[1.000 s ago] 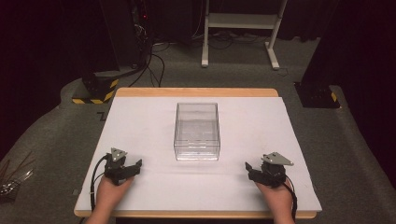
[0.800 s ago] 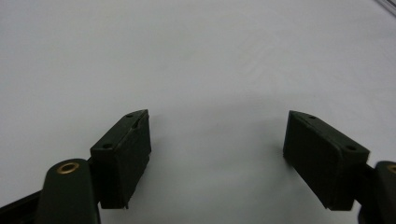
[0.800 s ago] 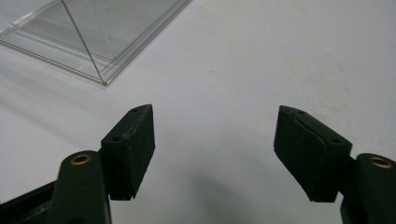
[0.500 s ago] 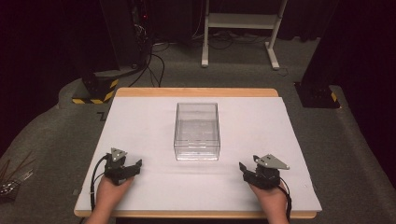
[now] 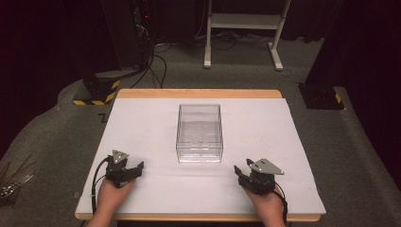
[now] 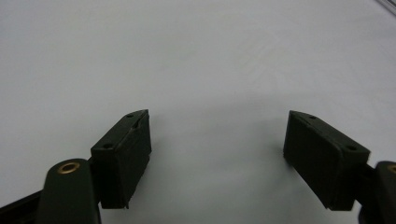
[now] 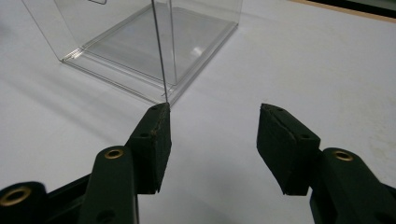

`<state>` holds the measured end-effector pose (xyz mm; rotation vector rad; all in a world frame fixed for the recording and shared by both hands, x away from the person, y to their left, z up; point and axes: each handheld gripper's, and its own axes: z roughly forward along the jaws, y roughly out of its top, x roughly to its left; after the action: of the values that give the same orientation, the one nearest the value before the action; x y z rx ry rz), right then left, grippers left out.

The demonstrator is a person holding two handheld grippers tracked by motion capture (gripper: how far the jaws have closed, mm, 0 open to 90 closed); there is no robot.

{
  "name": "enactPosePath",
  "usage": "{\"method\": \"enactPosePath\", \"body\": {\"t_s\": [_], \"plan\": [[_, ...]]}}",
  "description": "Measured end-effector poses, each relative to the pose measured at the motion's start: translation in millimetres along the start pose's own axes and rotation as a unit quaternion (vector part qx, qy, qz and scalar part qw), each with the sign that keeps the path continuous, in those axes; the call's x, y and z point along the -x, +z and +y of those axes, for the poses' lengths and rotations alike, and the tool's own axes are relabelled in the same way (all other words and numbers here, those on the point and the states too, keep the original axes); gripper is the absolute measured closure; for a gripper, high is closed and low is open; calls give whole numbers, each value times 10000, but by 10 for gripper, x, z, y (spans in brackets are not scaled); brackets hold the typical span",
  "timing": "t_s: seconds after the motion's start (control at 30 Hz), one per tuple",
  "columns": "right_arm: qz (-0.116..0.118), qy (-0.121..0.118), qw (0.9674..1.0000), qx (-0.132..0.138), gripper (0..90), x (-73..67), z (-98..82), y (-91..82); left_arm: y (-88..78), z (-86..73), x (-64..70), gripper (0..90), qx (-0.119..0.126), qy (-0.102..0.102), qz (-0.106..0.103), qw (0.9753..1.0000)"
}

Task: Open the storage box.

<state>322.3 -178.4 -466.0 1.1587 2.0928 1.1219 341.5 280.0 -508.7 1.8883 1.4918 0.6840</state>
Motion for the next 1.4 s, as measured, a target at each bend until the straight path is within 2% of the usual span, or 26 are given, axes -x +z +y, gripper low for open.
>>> {"method": "enactPosePath", "body": {"t_s": [0.27,0.63,0.83,0.93,1.17,1.4], "plan": [[103,-129,9998,81,456,-105,25,21,0,0,0,235,0,-2,-2,10000],[269,-85,9994,223,450,-169,59,22,0,0,0,235,0,1,1,10000],[494,-159,9982,312,495,-255,115,30,0,0,1,235,1,0,1,10000],[578,-300,9973,325,505,-339,149,62,0,-1,4,236,4,2,6,10000],[631,-344,9969,309,504,-434,231,157,0,-1,3,236,5,1,7,10000],[681,-304,9964,415,516,-506,320,288,-1,0,2,236,2,1,1,10000]]}}
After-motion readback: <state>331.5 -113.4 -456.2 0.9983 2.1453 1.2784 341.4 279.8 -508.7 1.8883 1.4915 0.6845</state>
